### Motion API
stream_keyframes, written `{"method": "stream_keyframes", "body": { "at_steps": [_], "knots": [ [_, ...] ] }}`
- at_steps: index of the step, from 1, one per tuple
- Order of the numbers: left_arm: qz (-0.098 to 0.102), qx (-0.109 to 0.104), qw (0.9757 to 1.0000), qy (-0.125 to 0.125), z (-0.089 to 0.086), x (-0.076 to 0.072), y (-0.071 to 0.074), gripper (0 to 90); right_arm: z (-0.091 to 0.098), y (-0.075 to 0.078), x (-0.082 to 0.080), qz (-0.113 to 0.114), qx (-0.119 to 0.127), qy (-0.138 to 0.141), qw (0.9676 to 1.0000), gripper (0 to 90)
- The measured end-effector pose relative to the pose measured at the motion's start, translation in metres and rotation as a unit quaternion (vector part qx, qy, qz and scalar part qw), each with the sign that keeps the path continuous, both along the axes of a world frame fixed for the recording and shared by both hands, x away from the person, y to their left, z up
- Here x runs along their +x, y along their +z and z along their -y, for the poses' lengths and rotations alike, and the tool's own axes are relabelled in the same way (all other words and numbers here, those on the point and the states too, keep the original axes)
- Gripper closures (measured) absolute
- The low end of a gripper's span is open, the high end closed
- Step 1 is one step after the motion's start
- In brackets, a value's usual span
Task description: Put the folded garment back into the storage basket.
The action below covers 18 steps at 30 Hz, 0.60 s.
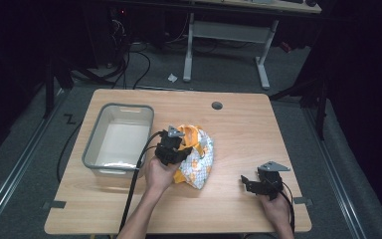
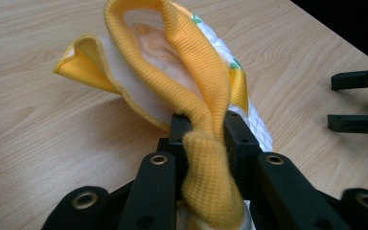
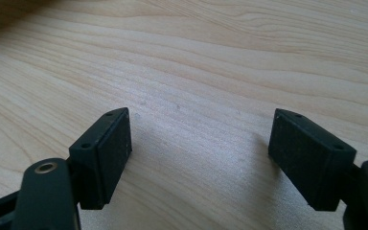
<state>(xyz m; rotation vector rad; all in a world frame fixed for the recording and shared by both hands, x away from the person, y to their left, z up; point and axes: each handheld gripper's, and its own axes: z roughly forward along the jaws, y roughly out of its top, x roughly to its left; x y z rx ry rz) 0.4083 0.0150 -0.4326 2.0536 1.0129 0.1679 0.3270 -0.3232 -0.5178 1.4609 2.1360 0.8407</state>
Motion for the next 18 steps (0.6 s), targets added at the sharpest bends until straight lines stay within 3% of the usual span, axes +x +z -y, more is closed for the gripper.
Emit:
{"method": "stream_keyframes", "body": {
  "at_steps": [13, 18],
  "knots": [
    [0.008, -0.039, 0.9992, -0.004, -0.019, -0.001, 0.021, 77.3, 0.0, 0.0, 0.0, 0.0, 0.0, 0.0, 1.0, 23.2],
    [0.008, -0.042, 0.9991, 0.0, -0.028, 0.0, 0.026, 77.3, 0.0, 0.0, 0.0, 0.0, 0.0, 0.0, 1.0, 23.1]
  ]
}}
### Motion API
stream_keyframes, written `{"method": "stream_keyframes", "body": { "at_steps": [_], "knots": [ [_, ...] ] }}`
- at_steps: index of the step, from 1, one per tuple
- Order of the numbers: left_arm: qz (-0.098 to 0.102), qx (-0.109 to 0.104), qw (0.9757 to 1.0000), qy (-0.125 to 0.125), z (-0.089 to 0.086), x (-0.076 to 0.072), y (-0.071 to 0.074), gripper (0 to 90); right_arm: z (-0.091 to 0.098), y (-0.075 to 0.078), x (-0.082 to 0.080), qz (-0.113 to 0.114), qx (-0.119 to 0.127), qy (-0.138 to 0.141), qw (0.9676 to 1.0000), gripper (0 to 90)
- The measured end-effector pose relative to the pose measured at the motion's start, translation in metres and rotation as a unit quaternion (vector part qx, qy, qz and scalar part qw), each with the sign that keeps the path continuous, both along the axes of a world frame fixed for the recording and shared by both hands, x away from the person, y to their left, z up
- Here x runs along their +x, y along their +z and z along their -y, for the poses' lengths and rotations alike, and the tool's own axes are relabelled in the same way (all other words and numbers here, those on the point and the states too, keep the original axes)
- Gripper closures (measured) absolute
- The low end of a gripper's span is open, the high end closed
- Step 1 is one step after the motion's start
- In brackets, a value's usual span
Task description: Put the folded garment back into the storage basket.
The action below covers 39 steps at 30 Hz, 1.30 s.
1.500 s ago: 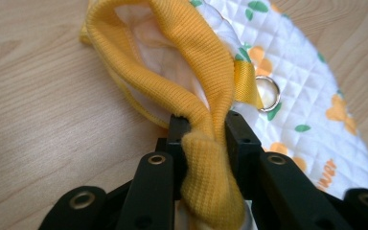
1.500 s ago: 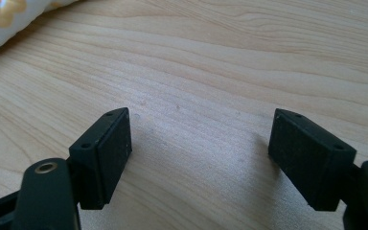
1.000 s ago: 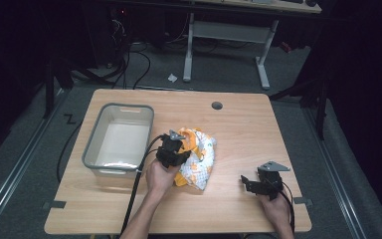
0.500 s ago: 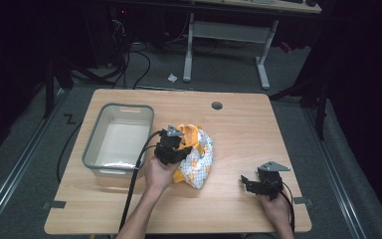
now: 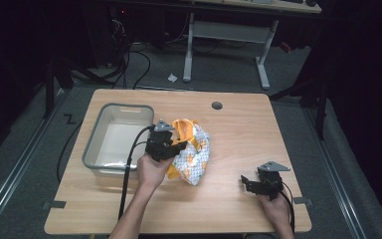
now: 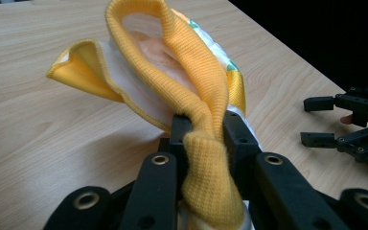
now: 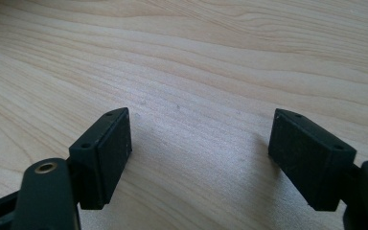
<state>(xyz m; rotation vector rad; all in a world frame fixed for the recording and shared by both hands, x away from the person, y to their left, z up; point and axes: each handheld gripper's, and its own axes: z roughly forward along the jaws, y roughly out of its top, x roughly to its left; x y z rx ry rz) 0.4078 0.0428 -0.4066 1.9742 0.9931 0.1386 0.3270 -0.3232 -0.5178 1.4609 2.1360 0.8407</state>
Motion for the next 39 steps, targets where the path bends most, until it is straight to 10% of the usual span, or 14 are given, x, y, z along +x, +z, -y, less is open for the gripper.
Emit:
{"method": "stream_keyframes", "body": {
  "at_steps": [39],
  "knots": [
    [0.041, -0.018, 0.9979, 0.046, -0.069, 0.007, 0.044, 77.5, 0.0, 0.0, 0.0, 0.0, 0.0, 0.0, 1.0, 23.2]
  ]
}}
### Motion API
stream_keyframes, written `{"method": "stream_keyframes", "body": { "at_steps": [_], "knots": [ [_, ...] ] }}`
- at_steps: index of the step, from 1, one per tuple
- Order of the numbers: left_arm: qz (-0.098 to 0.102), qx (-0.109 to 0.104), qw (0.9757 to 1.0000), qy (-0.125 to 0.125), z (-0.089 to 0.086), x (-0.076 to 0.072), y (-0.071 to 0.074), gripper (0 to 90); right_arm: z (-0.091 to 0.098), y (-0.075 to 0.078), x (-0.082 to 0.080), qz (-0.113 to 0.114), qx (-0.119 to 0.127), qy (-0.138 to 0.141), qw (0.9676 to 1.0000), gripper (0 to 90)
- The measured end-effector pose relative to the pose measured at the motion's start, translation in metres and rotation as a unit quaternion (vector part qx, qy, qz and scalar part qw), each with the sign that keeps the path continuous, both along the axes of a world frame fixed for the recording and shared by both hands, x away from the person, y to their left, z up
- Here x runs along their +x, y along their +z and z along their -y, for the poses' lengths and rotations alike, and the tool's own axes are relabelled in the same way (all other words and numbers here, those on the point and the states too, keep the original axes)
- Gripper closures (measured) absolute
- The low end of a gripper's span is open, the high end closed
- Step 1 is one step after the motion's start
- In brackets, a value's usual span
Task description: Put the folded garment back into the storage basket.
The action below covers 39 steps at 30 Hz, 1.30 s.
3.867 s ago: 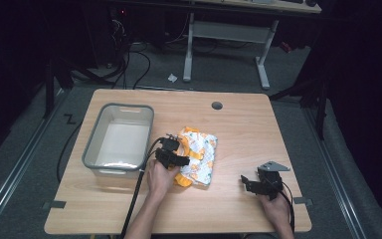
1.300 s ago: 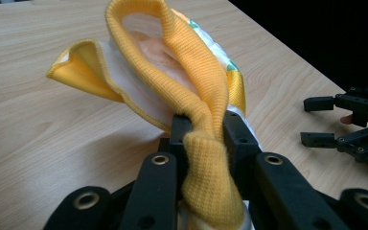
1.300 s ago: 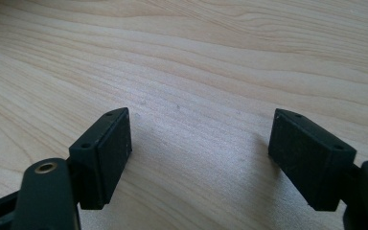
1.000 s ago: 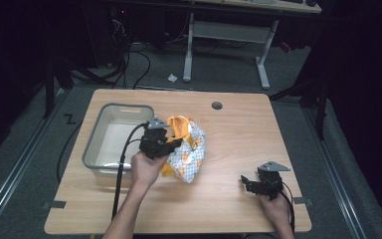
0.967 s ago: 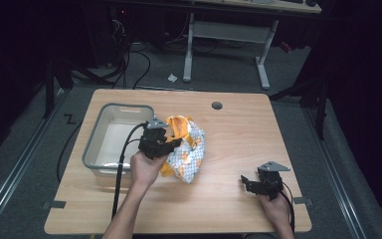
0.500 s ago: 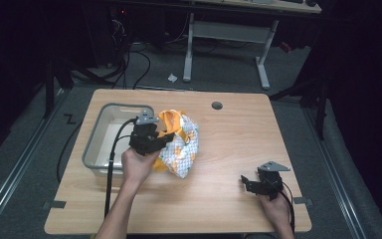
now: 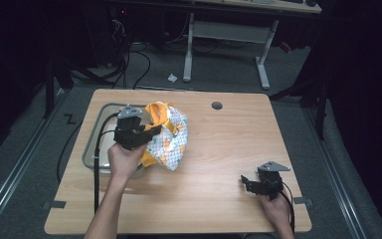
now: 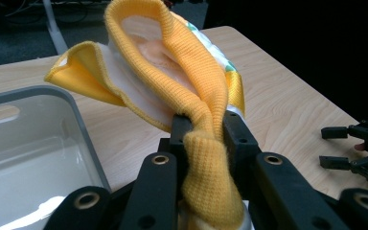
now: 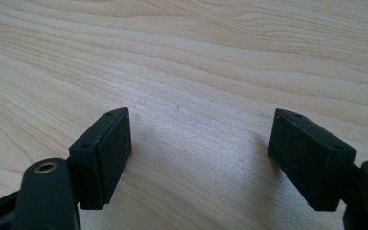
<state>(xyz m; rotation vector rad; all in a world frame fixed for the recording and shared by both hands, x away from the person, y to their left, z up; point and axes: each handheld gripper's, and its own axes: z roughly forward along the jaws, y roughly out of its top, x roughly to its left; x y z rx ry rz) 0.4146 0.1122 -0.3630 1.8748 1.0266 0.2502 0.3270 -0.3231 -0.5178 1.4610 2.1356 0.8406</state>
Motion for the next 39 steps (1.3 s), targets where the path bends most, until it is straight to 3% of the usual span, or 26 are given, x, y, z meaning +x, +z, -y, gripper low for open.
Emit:
{"method": "stream_keyframes", "body": {
  "at_steps": [15, 23, 39],
  "knots": [
    [0.002, -0.001, 0.9995, 0.03, -0.026, 0.004, 0.003, 77.5, 0.0, 0.0, 0.0, 0.0, 0.0, 0.0, 1.0, 23.2],
    [0.013, 0.013, 0.9991, 0.038, -0.041, 0.002, 0.012, 77.5, 0.0, 0.0, 0.0, 0.0, 0.0, 0.0, 1.0, 23.2],
    [0.013, 0.03, 0.9976, 0.062, -0.066, 0.005, 0.014, 77.5, 0.0, 0.0, 0.0, 0.0, 0.0, 0.0, 1.0, 23.2]
  ]
}}
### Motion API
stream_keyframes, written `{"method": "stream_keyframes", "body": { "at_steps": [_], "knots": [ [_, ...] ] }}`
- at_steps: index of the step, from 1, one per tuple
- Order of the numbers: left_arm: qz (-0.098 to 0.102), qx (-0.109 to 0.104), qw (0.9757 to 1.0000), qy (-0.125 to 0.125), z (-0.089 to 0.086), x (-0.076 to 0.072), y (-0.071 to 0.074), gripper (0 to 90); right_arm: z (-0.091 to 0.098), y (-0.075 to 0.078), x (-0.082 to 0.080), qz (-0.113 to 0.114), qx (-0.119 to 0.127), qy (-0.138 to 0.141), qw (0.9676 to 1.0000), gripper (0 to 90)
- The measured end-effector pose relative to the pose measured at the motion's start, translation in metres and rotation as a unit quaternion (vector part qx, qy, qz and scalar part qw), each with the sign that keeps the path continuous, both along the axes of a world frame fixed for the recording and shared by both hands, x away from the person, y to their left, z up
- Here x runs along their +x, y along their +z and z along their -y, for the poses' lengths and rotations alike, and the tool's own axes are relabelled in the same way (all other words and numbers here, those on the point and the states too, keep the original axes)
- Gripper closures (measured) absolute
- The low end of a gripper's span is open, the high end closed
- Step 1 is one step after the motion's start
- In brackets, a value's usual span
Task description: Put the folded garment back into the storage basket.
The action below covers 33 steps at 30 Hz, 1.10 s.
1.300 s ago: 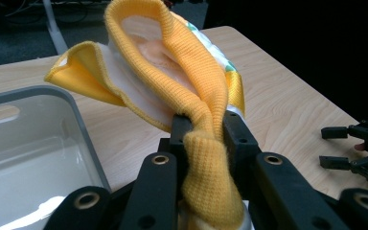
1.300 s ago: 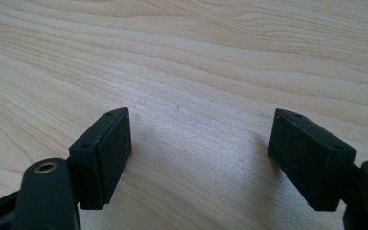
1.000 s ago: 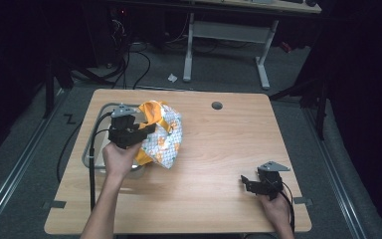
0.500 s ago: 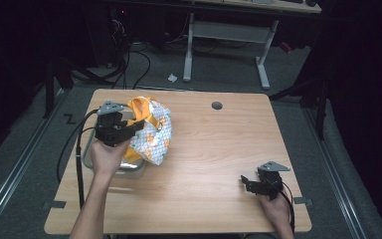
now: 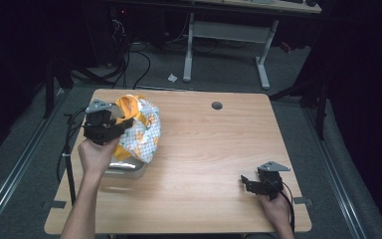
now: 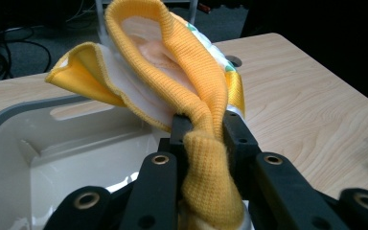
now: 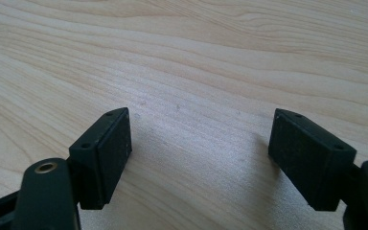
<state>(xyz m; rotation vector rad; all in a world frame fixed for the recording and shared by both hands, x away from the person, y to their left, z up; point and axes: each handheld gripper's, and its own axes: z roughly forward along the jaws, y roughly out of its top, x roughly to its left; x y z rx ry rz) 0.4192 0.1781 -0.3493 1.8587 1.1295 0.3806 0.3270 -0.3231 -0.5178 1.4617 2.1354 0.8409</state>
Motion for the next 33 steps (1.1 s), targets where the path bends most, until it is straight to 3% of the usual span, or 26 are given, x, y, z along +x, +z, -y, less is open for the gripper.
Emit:
{"method": "stream_keyframes", "body": {
  "at_steps": [11, 14, 27, 33],
  "knots": [
    [0.006, 0.006, 0.9999, 0.009, -0.009, 0.004, -0.004, 77.5, 0.0, 0.0, 0.0, 0.001, 0.0, 0.0, 1.0, 23.2],
    [0.005, 0.018, 0.9998, 0.011, -0.01, 0.005, -0.007, 77.5, 0.0, 0.0, 0.0, 0.001, 0.0, 0.0, 1.0, 23.2],
    [-0.011, 0.02, 0.9996, 0.018, -0.02, 0.014, -0.023, 77.5, 0.0, 0.0, 0.0, 0.001, 0.0, 0.001, 1.0, 23.2],
    [-0.015, 0.034, 0.9991, 0.023, -0.022, 0.019, -0.033, 77.4, 0.0, 0.0, 0.0, 0.001, 0.0, 0.0, 1.0, 23.2]
  ]
}}
